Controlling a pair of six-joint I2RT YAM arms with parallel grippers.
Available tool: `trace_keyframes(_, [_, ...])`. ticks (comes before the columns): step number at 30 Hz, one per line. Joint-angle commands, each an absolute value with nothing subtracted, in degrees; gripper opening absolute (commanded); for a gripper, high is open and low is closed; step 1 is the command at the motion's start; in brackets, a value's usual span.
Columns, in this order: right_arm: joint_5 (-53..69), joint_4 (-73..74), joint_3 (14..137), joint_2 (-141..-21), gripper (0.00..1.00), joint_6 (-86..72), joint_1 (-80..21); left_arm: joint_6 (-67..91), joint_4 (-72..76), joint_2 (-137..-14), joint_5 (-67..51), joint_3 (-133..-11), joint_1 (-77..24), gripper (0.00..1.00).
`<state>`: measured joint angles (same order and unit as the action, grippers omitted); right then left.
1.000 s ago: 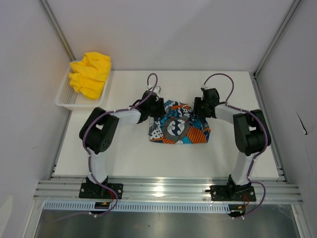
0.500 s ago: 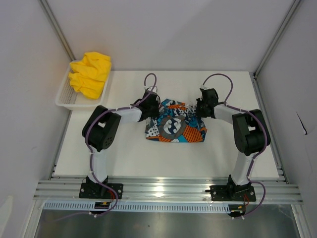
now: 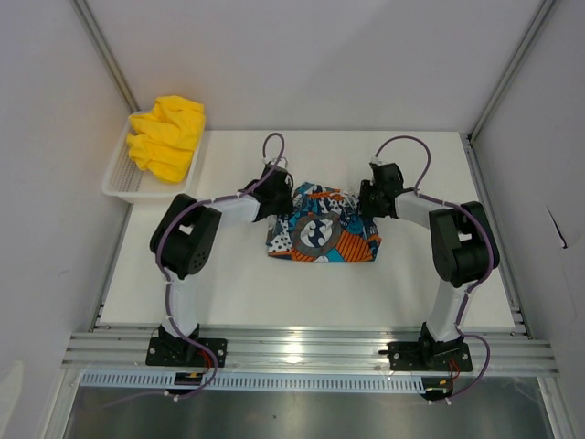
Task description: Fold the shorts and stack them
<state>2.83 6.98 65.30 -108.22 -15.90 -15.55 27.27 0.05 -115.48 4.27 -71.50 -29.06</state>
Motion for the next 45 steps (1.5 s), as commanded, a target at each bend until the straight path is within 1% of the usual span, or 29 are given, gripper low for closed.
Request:
trace_keyframes(1, [1.5,6.3,65.2,-105.8,0.49,-15.6,-14.9,27.8,-1.8,-111.2,3.4,-72.6,-27.9,0.32])
trace_keyframes(2, [2.0,6.2,64.8,-105.0,0.56,-15.9,-14.9,27.9,-1.6,-110.4,2.9,-72.3,-27.9,0.39])
trace_keyframes(3, [2.2,6.1,64.3,-104.1,0.65,-16.1,-14.7,27.9,-1.4,-109.4,2.5,-72.2,-27.9,0.44])
trace_keyframes(4, [2.2,6.2,63.8,-102.1,0.71,-16.6,-14.5,27.9,-1.5,-108.5,2.1,-71.5,-27.9,0.52])
trace_keyframes(6, [1.5,6.7,62.4,-99.9,0.78,-17.3,-14.2,27.9,-3.0,-105.7,1.8,-71.5,-27.9,0.59])
trace_keyframes(7, [1.1,7.7,62.0,-97.6,0.84,-17.8,-14.2,27.9,-3.9,-104.8,1.8,-71.5,-27.9,0.61])
trace_keyframes(8, [0.3,7.9,60.1,-96.3,0.92,-18.8,-14.2,27.9,-5.2,-102.9,1.9,-71.2,-27.9,0.62])
trace_keyframes(11, [0.5,7.6,55.5,-90.7,0.94,-19.8,-14.3,28.6,-6.1,-99.6,2.0,-68.6,-27.9,0.63])
trace_keyframes(14, [1.1,8.8,52.2,-86.9,0.92,-19.3,-14.8,29.4,-6.2,-95.5,2.5,-62.7,-28.0,0.64])
trace_keyframes(19, [2.6,11.0,50.0,-85.8,0.91,-18.2,-16.3,30.4,-2.6,-91.3,2.4,-54.5,-27.9,0.64])
trace_keyframes(23, [2.0,11.2,49.1,-87.8,0.88,-17.9,-18.3,31.0,-0.3,-91.7,0.9,-49.5,-27.9,0.64])
trace_keyframes(25, [1.0,11.4,49.4,-90.2,0.86,-17.8,-19.1,31.6,3.2,-91.8,0.0,-47.3,-28.0,0.64])
trace_keyframes(28, [0.4,11.5,50.0,-92.9,0.78,-17.8,-19.7,32.0,4.2,-92.5,-1.1,-46.8,-28.0,0.64])
trace_keyframes(30, [0.0,12.1,50.5,-93.7,0.7,-17.4,-20.6,32.1,4.7,-93.0,-1.3,-46.3,-28.0,0.63])
trace_keyframes(31, [-2.5,12.7,50.9,-94.2,0.66,-17.3,-21.0,32.2,5.0,-93.0,-1.5,-46.1,-28.0,0.63])
trace_keyframes(34, [-5.3,14.6,51.4,-94.9,0.51,-16.9,-21.4,32.4,6.1,-93.6,-1.9,-45.8,-28.0,0.6])
trace_keyframes(35, [-5.9,15.0,51.5,-95.0,0.4,-16.8,-21.4,32.5,6.2,-93.9,-2.0,-45.8,-28.0,0.59])
trace_keyframes(36, [-6.8,15.7,51.7,-95.0,0.36,-17.0,-21.3,32.7,6.2,-94.3,-1.8,-45.9,-27.9,0.56])
trace_keyframes(37, [-7.2,15.9,51.7,-95.0,0.29,-17.1,-21.1,32.8,6.2,-94.5,-1.7,-45.8,-28.0,0.54])
trace_keyframes(38, [-7.5,16.1,51.7,-95.1,0.2,-17.4,-21.0,32.9,6.3,-94.7,-1.5,-45.7,-28.0,0.52])
trace_keyframes(39, [-7.5,16.1,51.5,-95.0,0.19,-17.5,-21.0,33.0,6.3,-95.0,-1.2,-45.7,-28.0,0.49])
trace_keyframes(41, [-8.2,16.2,51.4,-95.2,0.11,-17.6,-21.0,33.2,6.5,-95.4,-0.9,-45.5,-28.0,0.44])
trace_keyframes(42, [-8.6,16.3,51.3,-95.2,0.1,-17.8,-21.1,33.3,6.7,-95.5,-0.5,-45.4,-28.0,0.4])
trace_keyframes(43, [-9.0,16.3,51.3,-95.2,0.05,-17.8,-21.1,33.5,6.7,-95.8,-0.4,-45.4,-28.0,0.38])
trace_keyframes(45, [-9.4,16.5,51.5,-95.1,0.04,-17.8,-21.1,33.7,6.8,-96.2,-0.4,-45.3,-28.0,0.36])
